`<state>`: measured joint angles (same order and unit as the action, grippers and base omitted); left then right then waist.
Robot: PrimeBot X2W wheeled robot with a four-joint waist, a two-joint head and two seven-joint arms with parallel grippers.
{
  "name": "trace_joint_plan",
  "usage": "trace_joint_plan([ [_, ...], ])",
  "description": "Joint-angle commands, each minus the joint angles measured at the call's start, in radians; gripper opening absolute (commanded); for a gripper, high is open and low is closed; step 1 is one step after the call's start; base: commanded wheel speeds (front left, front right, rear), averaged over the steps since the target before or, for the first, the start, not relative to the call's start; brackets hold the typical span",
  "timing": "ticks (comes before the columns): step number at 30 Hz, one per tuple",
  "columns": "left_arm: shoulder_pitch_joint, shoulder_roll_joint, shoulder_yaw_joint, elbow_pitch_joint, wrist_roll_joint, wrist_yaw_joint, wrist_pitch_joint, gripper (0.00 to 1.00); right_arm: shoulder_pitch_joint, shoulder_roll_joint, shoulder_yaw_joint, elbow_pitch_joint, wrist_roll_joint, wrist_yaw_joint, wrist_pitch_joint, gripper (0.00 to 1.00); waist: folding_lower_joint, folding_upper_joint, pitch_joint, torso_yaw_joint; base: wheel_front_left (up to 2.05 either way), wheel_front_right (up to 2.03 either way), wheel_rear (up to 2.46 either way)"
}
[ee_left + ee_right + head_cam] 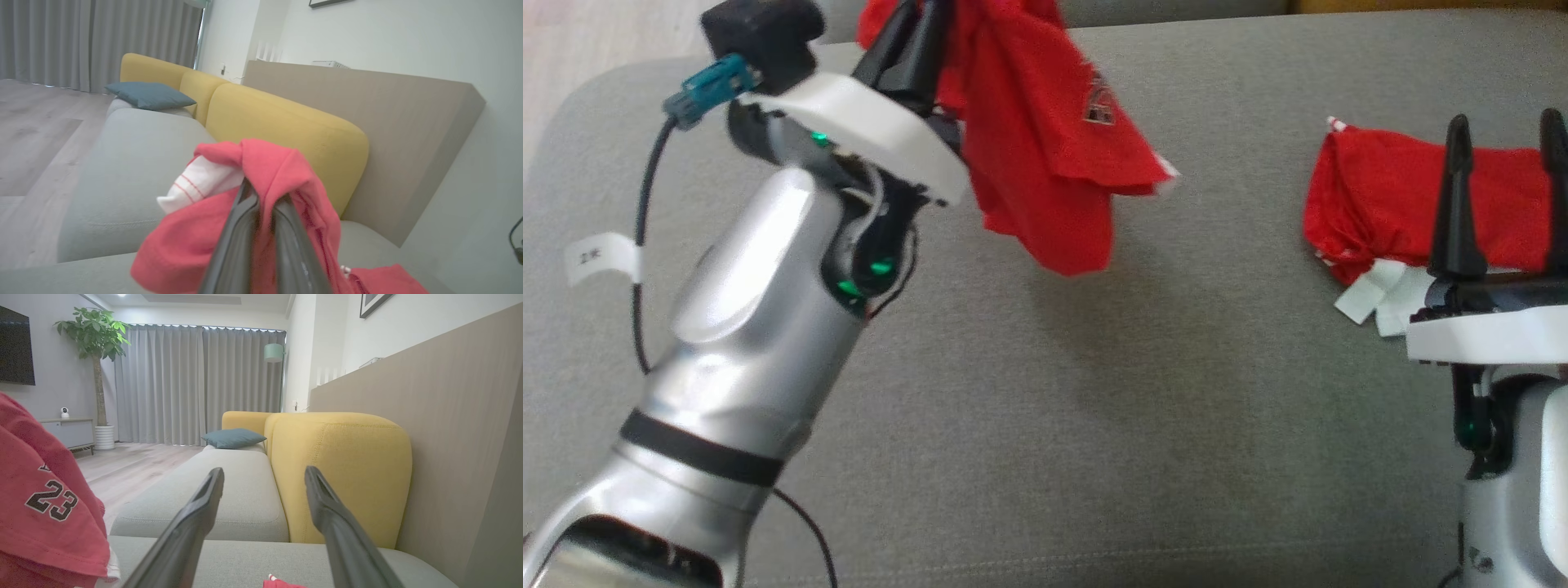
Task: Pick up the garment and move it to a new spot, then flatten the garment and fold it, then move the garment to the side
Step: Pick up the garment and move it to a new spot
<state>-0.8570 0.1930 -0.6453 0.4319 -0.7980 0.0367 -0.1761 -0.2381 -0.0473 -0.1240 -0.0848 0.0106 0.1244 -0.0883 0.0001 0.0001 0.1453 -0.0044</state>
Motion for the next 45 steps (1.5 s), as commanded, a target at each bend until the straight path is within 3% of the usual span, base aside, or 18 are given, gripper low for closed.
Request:
trace_joint_plan([
  [1, -0.066, 0.006, 0.034, -0.054, -0.010, 0.020, -0.005, 0.00, -0.045, -0.003, 0.029, -0.026, 0.011, 0.006, -0.011, 1.00, -0.0001, -0.0001, -0.005, -0.024, 0.00, 0.00, 0.00],
  [7, -0.010, -0.021, 0.025, -0.089, 0.000, 0.078, -0.027, 0.00, -0.040, -0.003, 0.028, -0.008, 0.024, 0.006, -0.025, 1.00, -0.0001, -0.0001, 0.001, -0.053, 0.00, 0.00, 0.00],
  [15, 0.111, -0.014, -0.017, 0.031, 0.028, 0.088, -0.054, 0.00, -0.040, -0.003, 0.039, -0.001, 0.023, 0.006, -0.025, 1.00, -0.0001, -0.0001, 0.023, -0.067, 0.00, 0.00, 0.00],
  [16, 0.123, -0.013, -0.024, 0.063, 0.034, 0.087, -0.057, 0.07, -0.041, -0.003, 0.042, 0.000, 0.022, 0.006, -0.024, 1.00, -0.0001, -0.0001, 0.025, -0.067, 0.00, 0.00, 0.00],
  [17, 0.130, -0.009, -0.034, 0.095, 0.045, 0.085, -0.060, 0.76, -0.042, -0.003, 0.045, 0.000, 0.021, 0.006, -0.022, 1.00, -0.0001, -0.0001, 0.028, -0.067, 0.00, 0.00, 0.00],
  [18, 0.135, -0.007, -0.042, 0.124, 0.054, 0.081, -0.062, 1.00, -0.042, -0.003, 0.048, 0.001, 0.020, 0.006, -0.022, 1.00, -0.0001, -0.0001, 0.030, -0.066, 0.00, 0.00, 0.00],
  [25, 0.141, 0.015, 0.000, 0.202, 0.100, 0.070, -0.084, 1.00, -0.027, -0.003, 0.051, 0.010, 0.012, 0.006, -0.015, 1.00, -0.0001, -0.0001, 0.026, -0.027, 0.00, 0.00, 0.00],
  [35, 0.321, 0.085, 0.197, -0.030, 0.249, 0.074, -0.085, 1.00, 0.017, -0.003, 0.054, 0.041, 0.017, 0.006, -0.006, 1.00, -0.0001, -0.0001, -0.017, 0.092, 0.00, 0.00, 0.00],
  [45, 0.495, 0.113, 0.270, -0.174, 0.324, 0.083, -0.086, 1.00, 0.061, -0.003, 0.071, 0.102, 0.047, 0.006, -0.013, 1.00, -0.0001, -0.0001, -0.073, 0.194, 0.00, 0.00, 0.00],
])
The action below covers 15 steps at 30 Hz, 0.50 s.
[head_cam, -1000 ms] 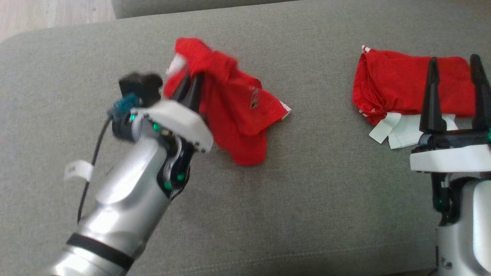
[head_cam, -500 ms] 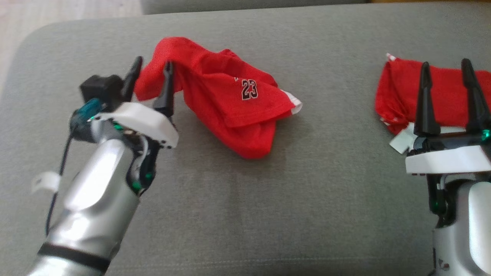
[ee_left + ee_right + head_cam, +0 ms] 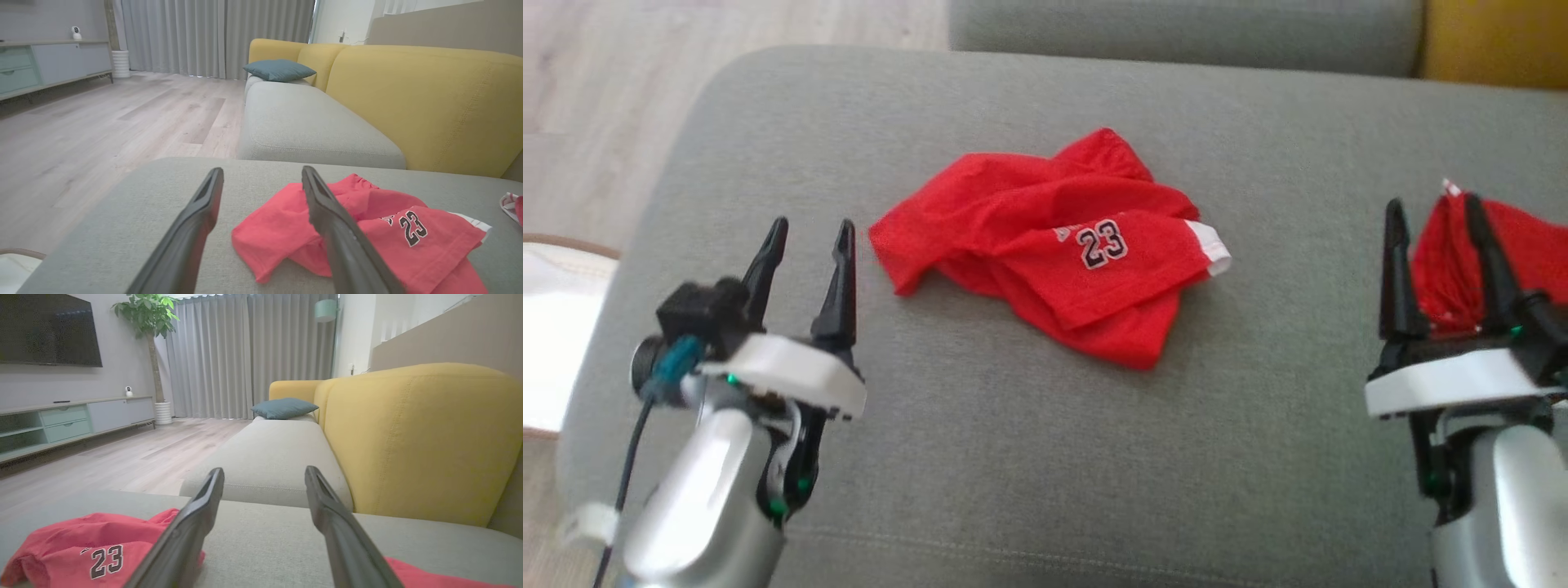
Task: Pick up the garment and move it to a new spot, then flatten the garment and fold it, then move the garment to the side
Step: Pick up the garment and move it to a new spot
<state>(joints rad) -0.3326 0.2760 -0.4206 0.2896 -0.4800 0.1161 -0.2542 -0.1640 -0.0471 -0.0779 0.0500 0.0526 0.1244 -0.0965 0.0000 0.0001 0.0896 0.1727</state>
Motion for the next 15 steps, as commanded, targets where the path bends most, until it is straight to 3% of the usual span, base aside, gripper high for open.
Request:
trace_joint_plan([
  [1, -0.009, 0.028, 0.053, -0.048, 0.013, 0.009, -0.008, 1.00, -0.008, -0.003, 0.031, -0.025, 0.011, 0.006, -0.005, 1.00, 0.0000, -0.0001, -0.023, 0.024, 0.00, 0.00, 0.00],
  [6, 0.100, -0.005, 0.090, -0.120, 0.047, 0.018, -0.008, 1.00, 0.021, -0.003, 0.054, 0.025, 0.042, 0.006, -0.012, 1.00, 0.0000, -0.0001, -0.045, 0.047, 0.00, 0.00, 0.00],
  [15, 0.179, -0.064, 0.139, -0.159, 0.110, -0.005, -0.008, 1.00, 0.033, -0.003, 0.084, 0.079, 0.055, 0.006, -0.025, 1.00, 0.0000, -0.0001, -0.043, 0.073, 0.00, 0.00, 0.00],
])
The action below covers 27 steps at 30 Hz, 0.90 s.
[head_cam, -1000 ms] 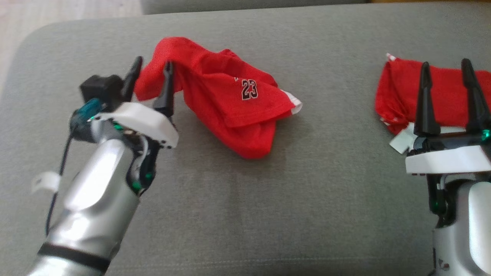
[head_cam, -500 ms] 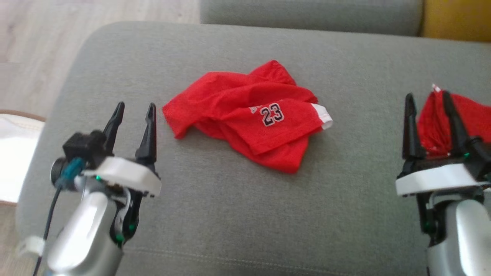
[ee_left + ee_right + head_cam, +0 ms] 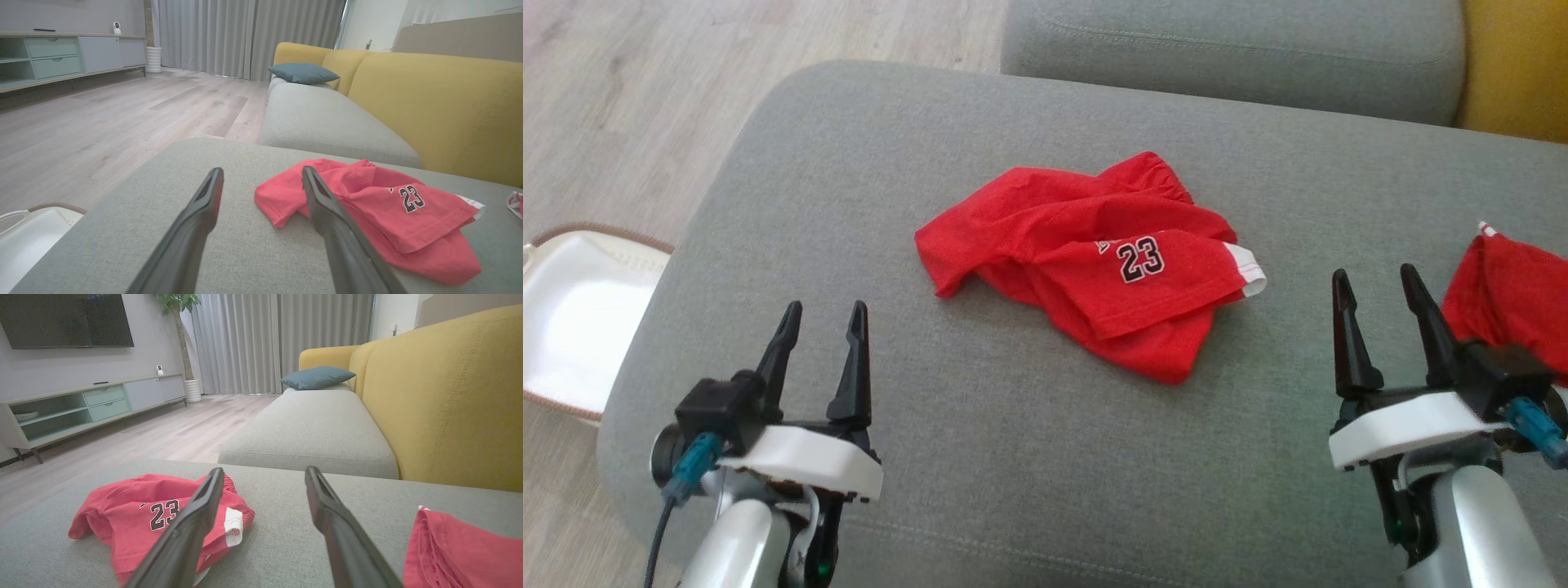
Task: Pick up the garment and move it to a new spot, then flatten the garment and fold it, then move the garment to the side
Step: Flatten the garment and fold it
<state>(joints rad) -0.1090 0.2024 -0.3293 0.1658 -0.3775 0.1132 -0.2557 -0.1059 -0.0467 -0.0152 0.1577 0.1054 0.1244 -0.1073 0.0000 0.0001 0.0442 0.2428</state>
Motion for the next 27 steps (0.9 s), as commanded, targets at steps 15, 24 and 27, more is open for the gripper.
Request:
trace_joint_plan([
  [15, -0.054, -0.082, 0.106, 0.001, 0.076, -0.094, -0.006, 1.00, -0.170, -0.004, 0.060, 0.221, 0.099, 0.006, 0.058, 1.00, 0.0000, -0.0001, 0.080, 0.109, 0.00, 0.00, 0.00],
  [24, -0.062, -0.116, 0.135, 0.018, 0.106, -0.127, -0.006, 1.00, -0.285, -0.004, 0.022, 0.418, 0.121, 0.006, 0.046, 0.46, 0.0000, -0.0001, 0.109, 0.157, 0.00, 0.00, 0.00],
  [27, -0.062, -0.124, 0.143, 0.023, 0.115, -0.134, -0.006, 1.00, -0.318, -0.004, 0.019, 0.441, 0.093, 0.006, 0.005, 0.00, 0.0000, -0.0001, 0.110, 0.161, 0.00, 0.00, 0.00],
])
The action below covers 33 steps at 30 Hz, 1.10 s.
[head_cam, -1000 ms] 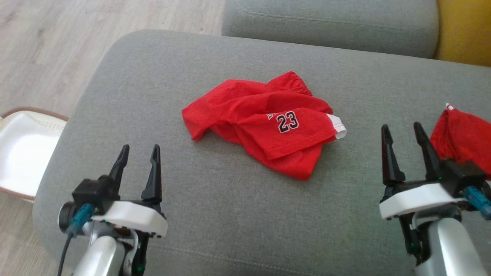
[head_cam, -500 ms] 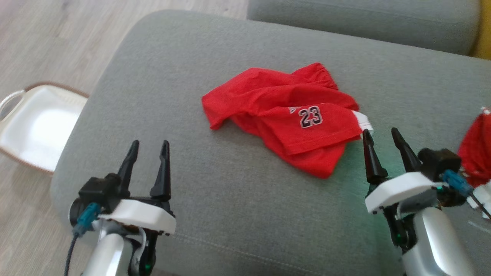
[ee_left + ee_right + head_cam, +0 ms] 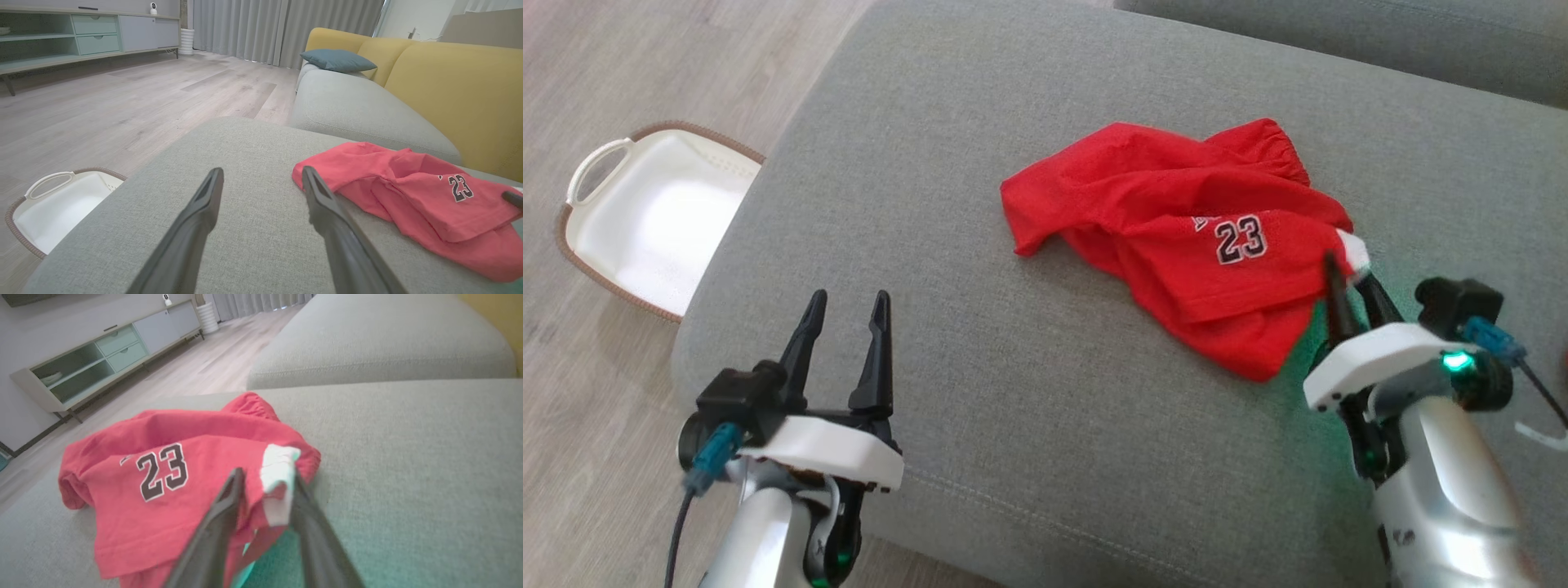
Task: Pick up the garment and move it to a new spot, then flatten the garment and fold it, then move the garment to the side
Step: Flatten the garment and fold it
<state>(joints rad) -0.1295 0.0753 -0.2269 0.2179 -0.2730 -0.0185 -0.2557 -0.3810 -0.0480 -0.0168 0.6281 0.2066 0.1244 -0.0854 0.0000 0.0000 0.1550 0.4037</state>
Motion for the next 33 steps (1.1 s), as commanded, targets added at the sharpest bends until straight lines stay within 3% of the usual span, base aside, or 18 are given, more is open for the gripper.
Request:
trace_joint_plan([
  [1, -0.041, 0.001, 0.043, -0.027, 0.013, -0.004, -0.006, 1.00, -0.053, -0.002, 0.018, -0.026, -0.017, 0.006, -0.032, 0.00, 0.0000, 0.0000, -0.003, -0.001, 0.00, 0.00, 0.00],
  [10, -0.026, -0.013, 0.063, -0.010, 0.026, -0.017, -0.006, 1.00, -0.169, -0.002, 0.081, -0.092, -0.085, 0.006, -0.088, 0.00, 0.0000, 0.0000, -0.067, -0.032, 0.00, 0.00, 0.00],
  [17, 0.001, -0.019, 0.061, -0.001, 0.033, -0.020, -0.006, 1.00, -0.312, -0.002, 0.274, -0.250, -0.043, 0.006, -0.053, 0.00, 0.0000, 0.0000, -0.124, -0.046, 0.00, 0.00, 0.00],
  [21, 0.019, -0.021, 0.061, -0.004, 0.033, -0.019, -0.006, 1.00, -0.375, -0.002, 0.331, -0.321, 0.002, 0.006, -0.020, 0.00, 0.0000, 0.0000, -0.139, -0.049, 0.00, 0.00, 0.00],
  [28, 0.028, -0.023, 0.065, -0.016, 0.033, -0.023, -0.006, 1.00, -0.391, -0.021, 0.281, -0.288, 0.001, 0.006, 0.034, 0.00, 0.0000, 0.0000, -0.125, -0.052, 0.00, 0.00, 0.00],
  [33, 0.023, -0.024, 0.059, -0.013, 0.031, -0.026, -0.006, 1.00, -0.373, -0.097, 0.188, -0.168, -0.027, 0.006, 0.042, 0.00, 0.0000, 0.0000, -0.095, -0.063, 0.00, 0.00, 0.00],
])
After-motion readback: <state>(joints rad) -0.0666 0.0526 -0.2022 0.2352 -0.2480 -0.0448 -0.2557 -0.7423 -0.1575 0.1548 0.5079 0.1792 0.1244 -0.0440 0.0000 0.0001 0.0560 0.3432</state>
